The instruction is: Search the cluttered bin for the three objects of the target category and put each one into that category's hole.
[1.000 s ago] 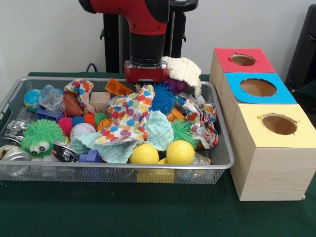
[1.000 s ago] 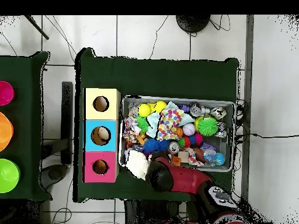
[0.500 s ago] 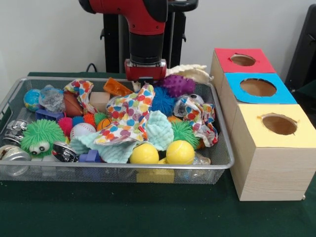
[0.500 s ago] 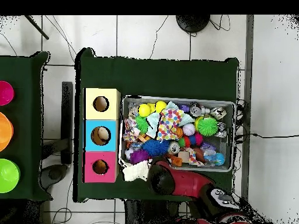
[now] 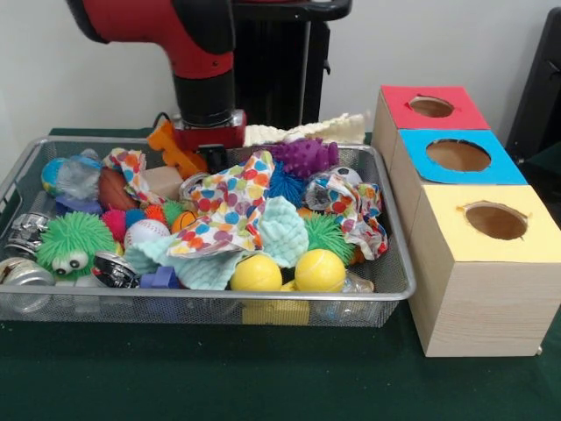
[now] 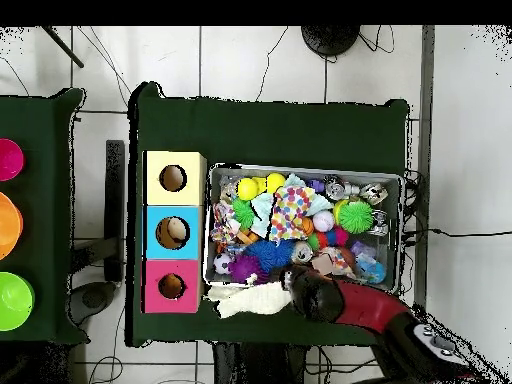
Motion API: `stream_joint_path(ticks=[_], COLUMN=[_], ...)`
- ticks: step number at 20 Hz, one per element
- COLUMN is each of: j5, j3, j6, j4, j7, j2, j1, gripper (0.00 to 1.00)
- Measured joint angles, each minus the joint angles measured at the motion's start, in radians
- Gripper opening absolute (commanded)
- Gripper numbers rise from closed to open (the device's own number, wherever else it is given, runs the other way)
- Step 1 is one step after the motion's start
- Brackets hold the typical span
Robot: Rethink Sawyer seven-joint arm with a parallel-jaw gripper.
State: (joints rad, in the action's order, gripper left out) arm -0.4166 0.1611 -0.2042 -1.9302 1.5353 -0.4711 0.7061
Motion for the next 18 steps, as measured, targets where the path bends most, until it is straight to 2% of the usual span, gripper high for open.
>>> stream_joint_path(ticks=[6,9,18], j5=[-0.075,-0.106,-0.186], j3=[0.092,0.131,0.226], j6=[-0.214,-0.266,-0.291], j4=[0.139,0.195,0.291], j7=[-0.020,-0.031,-0.034], j2=[0.020,0.036,0.082], j1=[0.115,0.148,0.201], gripper=[0.00,0.00,0.00])
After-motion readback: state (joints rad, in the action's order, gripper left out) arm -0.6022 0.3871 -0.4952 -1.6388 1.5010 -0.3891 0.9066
